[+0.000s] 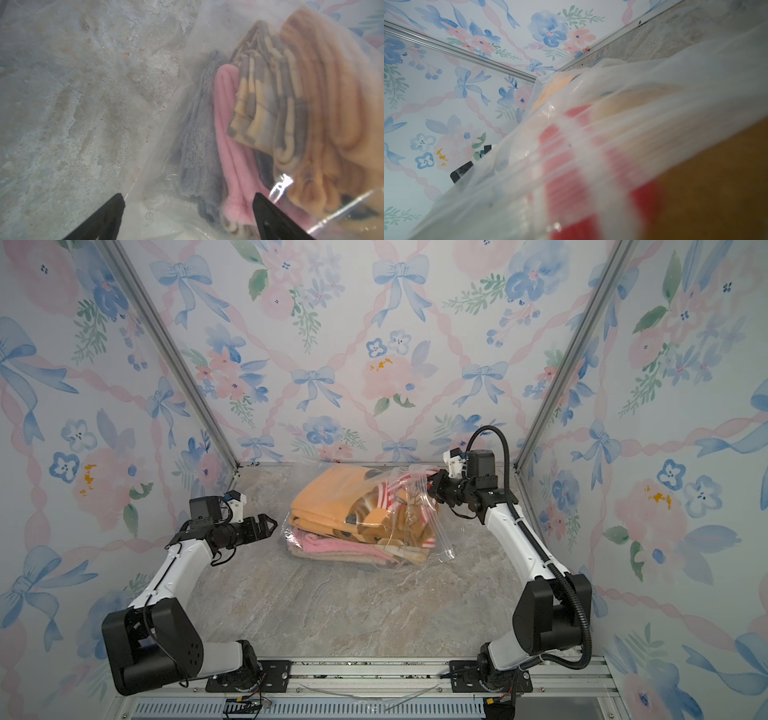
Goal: Take the blanket out of the vacuum bag
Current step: Take out the blanket from the vacuum bag.
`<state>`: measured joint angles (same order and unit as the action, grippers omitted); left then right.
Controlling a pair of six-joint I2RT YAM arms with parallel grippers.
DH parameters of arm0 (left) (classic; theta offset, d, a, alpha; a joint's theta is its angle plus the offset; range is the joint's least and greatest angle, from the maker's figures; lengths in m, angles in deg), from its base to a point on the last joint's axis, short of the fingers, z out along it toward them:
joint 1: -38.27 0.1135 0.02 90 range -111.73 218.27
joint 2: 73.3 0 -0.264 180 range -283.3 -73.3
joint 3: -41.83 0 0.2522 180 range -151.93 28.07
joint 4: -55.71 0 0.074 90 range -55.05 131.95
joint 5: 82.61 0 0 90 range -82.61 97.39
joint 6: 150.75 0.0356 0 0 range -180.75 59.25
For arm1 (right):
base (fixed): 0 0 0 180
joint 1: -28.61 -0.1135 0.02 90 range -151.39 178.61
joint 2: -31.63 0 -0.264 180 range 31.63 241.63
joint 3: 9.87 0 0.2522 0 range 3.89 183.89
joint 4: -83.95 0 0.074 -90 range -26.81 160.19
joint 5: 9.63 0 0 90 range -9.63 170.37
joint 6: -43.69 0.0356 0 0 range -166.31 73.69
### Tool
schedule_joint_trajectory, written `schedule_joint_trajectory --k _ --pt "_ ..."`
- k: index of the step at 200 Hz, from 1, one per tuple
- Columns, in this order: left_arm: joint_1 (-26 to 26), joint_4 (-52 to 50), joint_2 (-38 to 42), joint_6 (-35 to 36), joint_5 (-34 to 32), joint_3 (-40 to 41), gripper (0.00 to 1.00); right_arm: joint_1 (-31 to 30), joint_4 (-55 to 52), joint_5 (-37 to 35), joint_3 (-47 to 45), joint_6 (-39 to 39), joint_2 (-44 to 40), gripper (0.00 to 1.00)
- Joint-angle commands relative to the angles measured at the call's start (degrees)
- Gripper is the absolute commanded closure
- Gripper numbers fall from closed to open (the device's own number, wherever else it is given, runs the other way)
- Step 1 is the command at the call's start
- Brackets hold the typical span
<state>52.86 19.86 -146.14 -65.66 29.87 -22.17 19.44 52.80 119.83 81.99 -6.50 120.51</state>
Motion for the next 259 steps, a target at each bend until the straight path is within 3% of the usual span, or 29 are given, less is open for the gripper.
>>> schedule_joint_trajectory --k 1,21,48,81,134,186,209,218,245,259 --pt "-0.4 5.2 8.5 13.8 -4.6 5.0 0.02 -0.5 2.5 2.4 4.0 -0.3 1.1 1.00" --pt "0.9 5.6 8.7 24.0 -1.1 5.7 0.02 -0.6 2.8 3.5 4.0 0.0 1.9 1.00" --pt "2.2 -0.1 -0.1 33.2 3.0 1.5 0.02 -1.0 3.6 4.6 4.0 0.3 2.6 1.00" --pt "-0.4 -4.6 -5.9 46.2 -1.5 -1.3 0.03 -1.1 2.6 5.6 4.8 -0.6 3.2 1.00" --pt "-3.0 -5.4 -14.0 49.5 -1.3 -5.6 0.05 -1.6 4.2 5.3 3.0 -0.1 3.1 1.00" --pt "-3.0 -10.9 -21.4 48.7 1.2 -9.8 0.48 -1.8 3.3 4.9 4.4 -0.3 3.4 1.00" --pt "-2.6 -12.2 -21.6 47.3 2.2 -11.6 0.78 -1.9 3.2 4.8 5.0 -0.2 3.7 1.00" --pt "-2.2 -12.2 -21.6 45.9 1.9 -12.2 0.99 -1.9 3.2 4.8 5.1 -0.1 3.7 1.00" --pt "0.9 -11.7 -21.0 39.6 0.9 -13.6 1.00 -1.7 1.8 4.6 5.6 -0.6 3.4 1.00" --pt "3.2 -9.4 -21.2 31.3 -3.4 -14.4 1.00 -1.2 0.5 5.3 6.0 -0.7 3.1 1.00"
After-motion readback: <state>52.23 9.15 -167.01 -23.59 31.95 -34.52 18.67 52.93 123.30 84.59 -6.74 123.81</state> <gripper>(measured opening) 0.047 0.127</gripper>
